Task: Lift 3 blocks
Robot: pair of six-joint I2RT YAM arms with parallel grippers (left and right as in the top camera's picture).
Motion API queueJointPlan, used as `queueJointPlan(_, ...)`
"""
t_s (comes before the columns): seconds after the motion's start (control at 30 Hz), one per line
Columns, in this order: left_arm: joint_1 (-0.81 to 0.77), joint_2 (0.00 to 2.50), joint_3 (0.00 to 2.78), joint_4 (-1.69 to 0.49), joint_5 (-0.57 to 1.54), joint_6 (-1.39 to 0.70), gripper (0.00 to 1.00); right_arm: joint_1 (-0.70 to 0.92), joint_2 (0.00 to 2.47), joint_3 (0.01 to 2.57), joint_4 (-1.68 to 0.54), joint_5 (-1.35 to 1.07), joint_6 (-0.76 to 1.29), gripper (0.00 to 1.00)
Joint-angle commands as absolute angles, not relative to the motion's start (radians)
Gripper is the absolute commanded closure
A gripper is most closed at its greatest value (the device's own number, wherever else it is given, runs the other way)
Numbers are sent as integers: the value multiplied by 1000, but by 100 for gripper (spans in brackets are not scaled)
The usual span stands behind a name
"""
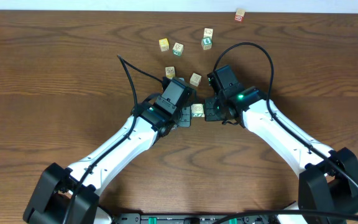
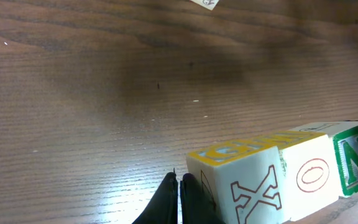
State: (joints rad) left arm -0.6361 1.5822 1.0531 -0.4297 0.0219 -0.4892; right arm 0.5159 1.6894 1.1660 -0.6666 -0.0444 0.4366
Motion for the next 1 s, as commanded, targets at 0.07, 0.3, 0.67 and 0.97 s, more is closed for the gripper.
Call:
queueJointPlan(0.07, -694, 1583, 1071, -380, 216, -467, 93, 557, 1692, 1182, -639, -340, 434, 99)
queueJointPlan(0.3, -694, 1583, 1071, -380, 216, -467, 93, 548, 1692, 1182, -648, -353, 442, 99)
queueJointPlan(0.67, -694, 1639, 1071, -376, 216, -476, 93, 521, 1692, 1182, -662, -375, 441, 99)
queueJointPlan(0.97, -694, 1651, 1071, -350, 216, -476, 93, 516, 1692, 1182, -661, -337, 440, 99)
